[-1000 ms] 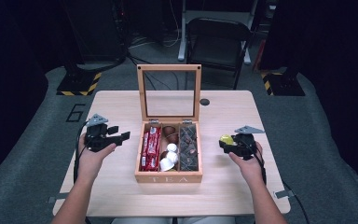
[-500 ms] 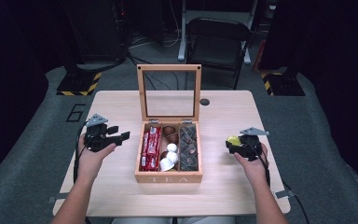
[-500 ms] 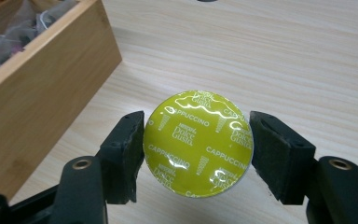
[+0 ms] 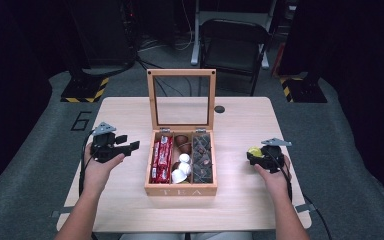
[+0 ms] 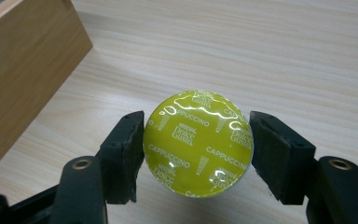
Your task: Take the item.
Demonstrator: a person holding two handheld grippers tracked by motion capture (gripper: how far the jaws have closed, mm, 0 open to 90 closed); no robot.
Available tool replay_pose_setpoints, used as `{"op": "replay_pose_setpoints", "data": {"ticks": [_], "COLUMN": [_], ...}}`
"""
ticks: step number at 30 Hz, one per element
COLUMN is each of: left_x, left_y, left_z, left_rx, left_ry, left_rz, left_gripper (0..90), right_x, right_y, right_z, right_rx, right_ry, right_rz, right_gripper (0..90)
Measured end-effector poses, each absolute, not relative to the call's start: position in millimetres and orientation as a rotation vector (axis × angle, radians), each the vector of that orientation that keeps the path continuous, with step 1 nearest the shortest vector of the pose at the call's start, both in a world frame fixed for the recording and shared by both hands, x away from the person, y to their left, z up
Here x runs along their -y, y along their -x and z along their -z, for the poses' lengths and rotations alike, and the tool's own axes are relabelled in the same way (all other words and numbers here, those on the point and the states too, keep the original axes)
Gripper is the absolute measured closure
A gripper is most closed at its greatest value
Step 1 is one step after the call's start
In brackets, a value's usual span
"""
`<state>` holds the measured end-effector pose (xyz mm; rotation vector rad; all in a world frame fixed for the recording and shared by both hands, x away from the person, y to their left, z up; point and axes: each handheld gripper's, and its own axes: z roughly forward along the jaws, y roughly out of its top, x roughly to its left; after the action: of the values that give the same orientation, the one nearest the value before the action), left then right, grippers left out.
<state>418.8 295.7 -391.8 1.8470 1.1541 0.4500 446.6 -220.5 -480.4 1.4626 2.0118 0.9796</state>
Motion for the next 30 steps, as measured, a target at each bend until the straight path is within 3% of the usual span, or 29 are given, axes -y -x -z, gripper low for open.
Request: {"op": "replay_pose_setpoints", "data": {"ticks": [30], "left_x": [-293.8], "left_y": [-419.4], "left_z": [393.1], "left_rx": [-1.151], "left_ry": [-1.850], "left_rz": [-0.446], "left_gripper": [39.7], "right_x": [226.4], "right_y": [-452.0], "right_z": [498.2], "right_rx": [-2.024], "right_ry": [-1.524], "right_rz": [-0.904], "right_gripper": [36.2]}}
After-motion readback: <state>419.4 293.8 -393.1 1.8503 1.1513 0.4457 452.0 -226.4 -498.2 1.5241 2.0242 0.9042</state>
